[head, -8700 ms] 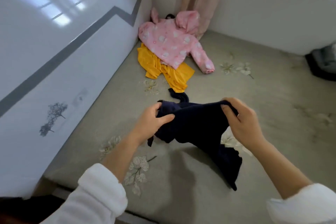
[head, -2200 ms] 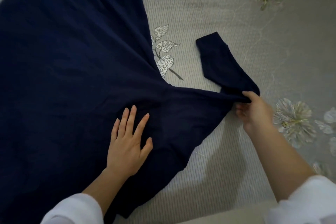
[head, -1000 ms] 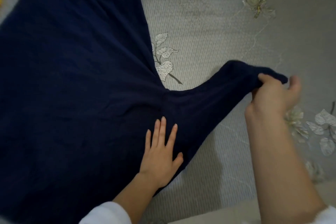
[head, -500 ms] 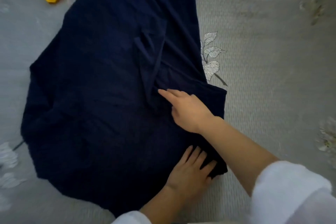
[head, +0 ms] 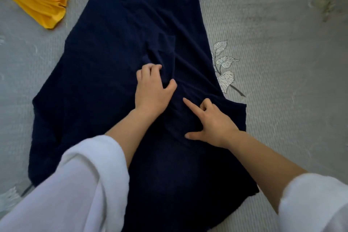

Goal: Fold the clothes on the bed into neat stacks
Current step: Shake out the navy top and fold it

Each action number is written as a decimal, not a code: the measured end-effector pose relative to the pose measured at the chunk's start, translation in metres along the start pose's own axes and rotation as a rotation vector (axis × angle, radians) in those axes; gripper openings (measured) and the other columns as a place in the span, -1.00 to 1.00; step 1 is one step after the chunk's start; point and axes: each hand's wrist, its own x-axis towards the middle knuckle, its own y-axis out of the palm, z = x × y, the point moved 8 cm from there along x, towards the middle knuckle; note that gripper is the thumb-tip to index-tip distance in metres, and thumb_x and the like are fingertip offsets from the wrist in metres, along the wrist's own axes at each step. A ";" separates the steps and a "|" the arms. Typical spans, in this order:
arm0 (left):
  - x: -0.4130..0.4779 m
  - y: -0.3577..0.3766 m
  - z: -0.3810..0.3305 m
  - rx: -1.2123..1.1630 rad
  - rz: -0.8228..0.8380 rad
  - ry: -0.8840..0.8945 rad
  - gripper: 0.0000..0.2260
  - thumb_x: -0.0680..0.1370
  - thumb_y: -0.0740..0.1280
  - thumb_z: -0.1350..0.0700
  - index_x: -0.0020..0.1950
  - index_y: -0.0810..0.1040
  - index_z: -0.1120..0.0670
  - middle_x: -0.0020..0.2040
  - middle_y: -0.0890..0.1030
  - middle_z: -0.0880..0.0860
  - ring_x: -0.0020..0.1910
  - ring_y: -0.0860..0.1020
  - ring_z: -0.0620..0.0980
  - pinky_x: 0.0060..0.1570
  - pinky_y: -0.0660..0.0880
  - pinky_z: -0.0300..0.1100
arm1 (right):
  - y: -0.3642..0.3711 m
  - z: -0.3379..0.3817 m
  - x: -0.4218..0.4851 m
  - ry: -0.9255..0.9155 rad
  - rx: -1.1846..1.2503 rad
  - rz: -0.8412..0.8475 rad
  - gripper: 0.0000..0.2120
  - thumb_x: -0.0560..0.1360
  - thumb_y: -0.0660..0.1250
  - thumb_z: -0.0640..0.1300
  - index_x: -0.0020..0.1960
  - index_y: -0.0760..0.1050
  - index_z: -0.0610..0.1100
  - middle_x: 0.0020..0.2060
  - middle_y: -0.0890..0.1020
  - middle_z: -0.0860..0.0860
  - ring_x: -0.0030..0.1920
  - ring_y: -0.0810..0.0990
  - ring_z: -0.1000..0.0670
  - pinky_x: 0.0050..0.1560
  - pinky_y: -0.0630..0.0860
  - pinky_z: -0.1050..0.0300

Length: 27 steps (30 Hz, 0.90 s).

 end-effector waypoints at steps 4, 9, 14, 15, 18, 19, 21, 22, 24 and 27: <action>0.032 0.032 -0.008 0.228 0.188 -0.144 -0.09 0.50 0.23 -0.27 0.53 -0.09 0.31 0.55 -0.12 0.25 0.51 -0.03 0.22 0.44 0.11 0.01 | 0.002 -0.002 0.005 0.013 0.022 0.017 0.04 0.30 0.43 0.30 0.49 -0.24 0.32 0.00 0.15 0.09 0.00 0.27 0.09 -0.08 0.46 0.15; 0.049 0.001 0.000 0.019 -0.102 -0.094 -0.65 0.67 -0.02 0.12 0.27 0.45 0.23 0.33 0.45 0.17 0.33 0.36 -0.02 0.21 0.25 -0.17 | -0.003 -0.001 0.000 0.036 0.050 -0.010 -0.03 0.33 0.42 0.28 0.51 -0.16 0.28 0.03 0.21 0.11 0.02 0.32 0.11 -0.10 0.46 0.20; 0.045 -0.033 0.056 -1.695 -0.089 -0.458 -0.71 0.66 0.06 0.15 0.12 0.56 0.16 0.07 0.65 0.11 0.11 0.62 0.01 0.16 0.49 -0.05 | -0.026 0.005 -0.019 0.073 0.041 -0.347 -0.26 0.41 0.27 0.29 0.50 0.21 0.01 0.10 0.38 0.05 0.04 0.42 0.04 -0.04 0.45 0.15; 0.043 -0.032 0.066 -1.832 -0.024 -0.525 -0.71 0.64 0.06 0.16 0.16 0.56 0.17 0.11 0.65 0.14 0.11 0.62 0.08 0.16 0.49 0.01 | -0.030 0.007 -0.021 0.093 -0.008 -0.417 -0.25 0.40 0.26 0.30 0.49 0.24 0.00 0.19 0.39 -0.01 0.16 0.40 -0.03 0.10 0.43 0.05; 0.033 -0.025 0.086 -1.899 0.095 -0.647 -0.68 0.55 0.13 0.18 0.26 0.51 0.15 0.18 0.62 0.14 0.14 0.61 0.15 0.21 0.46 0.07 | -0.018 0.007 -0.009 0.159 -0.072 -0.284 -0.17 0.39 0.18 0.42 0.54 -0.03 0.16 0.52 0.01 -0.05 0.51 -0.07 -0.08 0.44 -0.01 -0.12; 0.033 -0.023 0.088 -1.857 0.135 -0.661 -0.67 0.55 0.16 0.17 0.30 0.49 0.15 0.19 0.61 0.13 0.15 0.60 0.14 0.22 0.47 0.05 | -0.010 0.006 -0.005 0.160 -0.075 -0.207 -0.16 0.39 0.12 0.45 0.54 -0.13 0.21 0.55 -0.12 -0.02 0.52 -0.21 -0.05 0.46 -0.14 -0.11; 0.044 -0.021 0.088 -1.698 0.197 -0.663 -0.67 0.58 0.25 0.10 0.33 0.48 0.13 0.19 0.62 0.10 0.15 0.60 0.08 0.14 0.54 -0.02 | 0.001 0.005 -0.001 0.144 -0.106 -0.133 -0.19 0.39 -0.02 0.49 0.52 -0.24 0.25 0.55 -0.22 0.00 0.51 -0.32 -0.02 0.45 -0.26 -0.11; 0.052 -0.023 0.090 -1.631 0.191 -0.666 -0.67 0.58 0.29 0.07 0.33 0.48 0.11 0.18 0.63 0.08 0.14 0.61 0.04 0.06 0.57 -0.06 | 0.001 0.005 -0.001 0.139 -0.112 -0.145 -0.22 0.40 -0.09 0.50 0.52 -0.22 0.26 0.55 -0.21 0.01 0.51 -0.33 -0.01 0.45 -0.28 -0.10; 0.069 -0.032 0.101 -1.567 0.103 -0.664 -0.68 0.58 0.31 0.08 0.34 0.47 0.03 0.20 0.62 0.03 0.12 0.62 0.00 -0.04 0.60 -0.08 | -0.005 0.000 -0.002 0.169 -0.083 -0.198 -0.30 0.43 -0.19 0.47 0.52 -0.17 0.29 0.55 -0.19 0.06 0.51 -0.36 0.02 0.44 -0.33 -0.07; 0.079 -0.044 0.118 -1.227 0.089 -0.639 -0.70 0.58 0.28 0.19 0.29 0.46 -0.05 0.21 0.59 -0.03 0.08 0.60 -0.05 -0.13 0.57 -0.15 | -0.006 -0.007 0.001 0.274 -0.068 -0.184 -0.35 0.47 -0.22 0.42 0.51 -0.25 0.29 0.54 -0.27 0.05 0.48 -0.44 0.00 0.43 -0.38 -0.12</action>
